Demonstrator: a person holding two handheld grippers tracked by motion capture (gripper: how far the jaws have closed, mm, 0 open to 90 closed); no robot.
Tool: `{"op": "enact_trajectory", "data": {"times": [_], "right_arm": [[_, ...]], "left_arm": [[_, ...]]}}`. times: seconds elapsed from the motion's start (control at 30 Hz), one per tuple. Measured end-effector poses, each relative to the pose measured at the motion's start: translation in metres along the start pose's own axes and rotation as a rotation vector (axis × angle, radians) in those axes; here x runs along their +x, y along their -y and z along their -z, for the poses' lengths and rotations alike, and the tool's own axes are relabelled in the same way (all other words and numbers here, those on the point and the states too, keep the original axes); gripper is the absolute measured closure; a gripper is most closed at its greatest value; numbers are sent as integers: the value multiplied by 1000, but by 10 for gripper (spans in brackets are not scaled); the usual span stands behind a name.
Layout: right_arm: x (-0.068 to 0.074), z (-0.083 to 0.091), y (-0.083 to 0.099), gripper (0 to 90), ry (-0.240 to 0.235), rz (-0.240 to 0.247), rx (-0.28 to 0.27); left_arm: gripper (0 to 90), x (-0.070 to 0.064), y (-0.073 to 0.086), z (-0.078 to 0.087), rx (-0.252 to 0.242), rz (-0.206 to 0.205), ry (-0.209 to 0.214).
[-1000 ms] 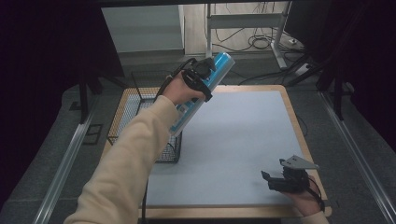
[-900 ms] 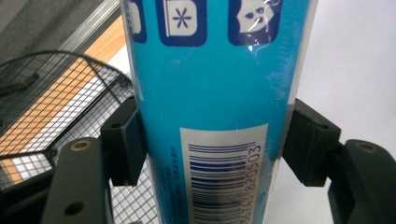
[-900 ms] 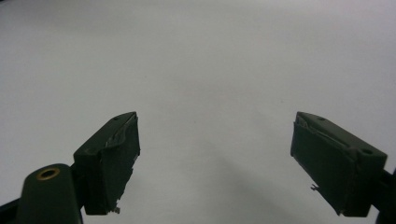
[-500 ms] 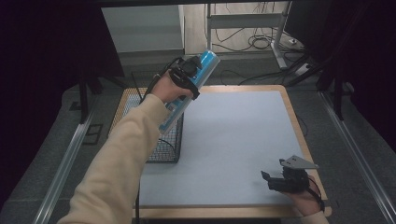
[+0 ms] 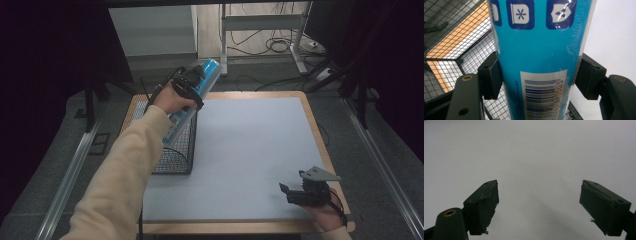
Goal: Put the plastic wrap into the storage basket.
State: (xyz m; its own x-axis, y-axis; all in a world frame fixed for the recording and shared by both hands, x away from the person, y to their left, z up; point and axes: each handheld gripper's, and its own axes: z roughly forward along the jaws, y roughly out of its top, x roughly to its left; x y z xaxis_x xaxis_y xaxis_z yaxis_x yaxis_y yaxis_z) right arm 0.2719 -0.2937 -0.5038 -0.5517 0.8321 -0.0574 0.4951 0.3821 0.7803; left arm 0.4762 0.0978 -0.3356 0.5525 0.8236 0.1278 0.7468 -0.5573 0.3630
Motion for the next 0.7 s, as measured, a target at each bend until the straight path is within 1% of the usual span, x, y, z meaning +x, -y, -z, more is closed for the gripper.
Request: {"op": "enact_trajectory", "data": {"times": [0.13, 0.27, 0.4, 0.53, 0.7], "right_arm": [[1, 0, 0, 159, -1, 1, -1], [0, 0, 0, 159, 1, 1, 0], [1, 0, 0, 160, 1, 1, 1], [0, 0, 0, 159, 2, 0, 3], [0, -1, 1, 160, 2, -2, 5]], "left_arm": [[317, 6, 4, -5, 9, 16, -10], [317, 11, 8, -10, 19, 35, -5], [317, 15, 9, -15, 25, 44, -10], [317, 19, 11, -19, 24, 53, 3], [317, 22, 12, -26, 27, 60, -7]]}}
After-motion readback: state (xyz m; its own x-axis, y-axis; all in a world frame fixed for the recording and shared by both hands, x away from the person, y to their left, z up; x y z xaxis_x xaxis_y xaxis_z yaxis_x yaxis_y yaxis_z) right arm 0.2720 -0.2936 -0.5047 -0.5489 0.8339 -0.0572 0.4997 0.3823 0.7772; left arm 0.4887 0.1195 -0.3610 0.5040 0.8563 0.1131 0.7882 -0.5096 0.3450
